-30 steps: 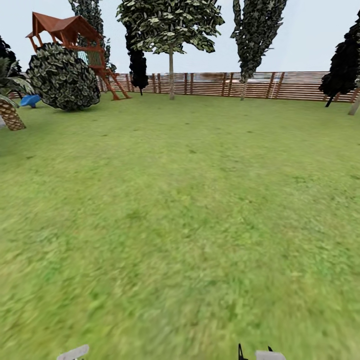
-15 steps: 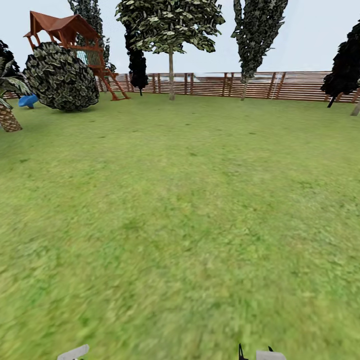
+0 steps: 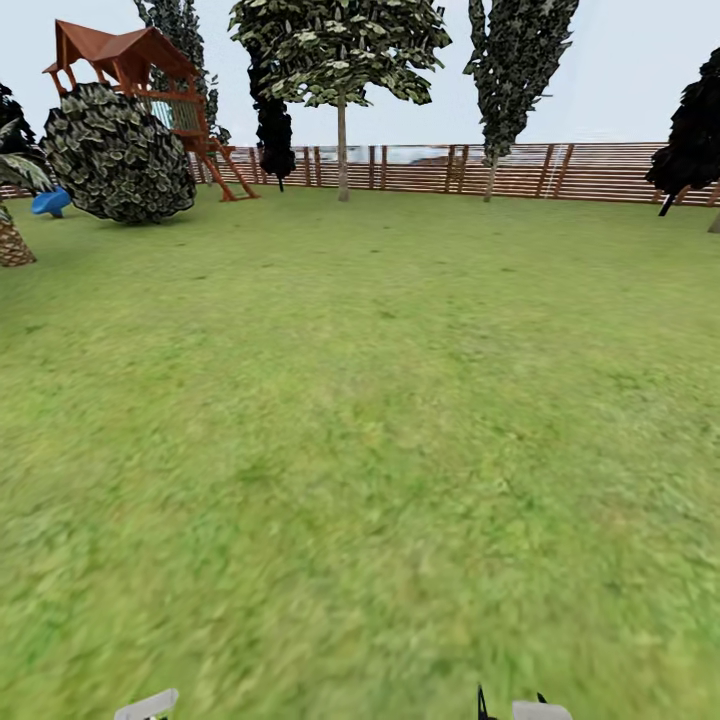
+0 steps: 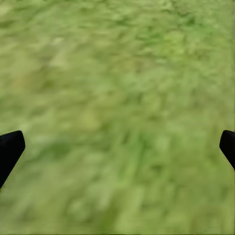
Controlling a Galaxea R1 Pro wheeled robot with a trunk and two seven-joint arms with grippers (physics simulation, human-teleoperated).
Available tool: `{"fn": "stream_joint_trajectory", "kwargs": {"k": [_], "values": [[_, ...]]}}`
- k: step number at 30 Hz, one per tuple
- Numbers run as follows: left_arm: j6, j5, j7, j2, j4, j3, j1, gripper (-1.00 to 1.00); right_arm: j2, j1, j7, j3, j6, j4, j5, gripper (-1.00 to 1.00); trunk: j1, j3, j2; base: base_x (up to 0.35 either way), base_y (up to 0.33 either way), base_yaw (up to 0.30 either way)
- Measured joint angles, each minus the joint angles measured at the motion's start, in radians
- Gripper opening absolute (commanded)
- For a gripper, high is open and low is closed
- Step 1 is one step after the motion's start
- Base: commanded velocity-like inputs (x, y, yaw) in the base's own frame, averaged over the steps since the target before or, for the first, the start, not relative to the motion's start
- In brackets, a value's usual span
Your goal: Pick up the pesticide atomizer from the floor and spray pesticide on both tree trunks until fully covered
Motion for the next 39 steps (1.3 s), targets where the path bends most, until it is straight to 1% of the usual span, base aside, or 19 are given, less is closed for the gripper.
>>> {"fn": "stream_joint_trajectory", "kwargs": {"k": [39], "values": [[0.001,0.000,0.000,0.000,0.000,-0.002,0.000,-1.00,0.000,0.000,0.000,0.000,0.000,0.000,0.000,1.00,0.000,0.000,0.000,0.338,0.000,0.000]]}}
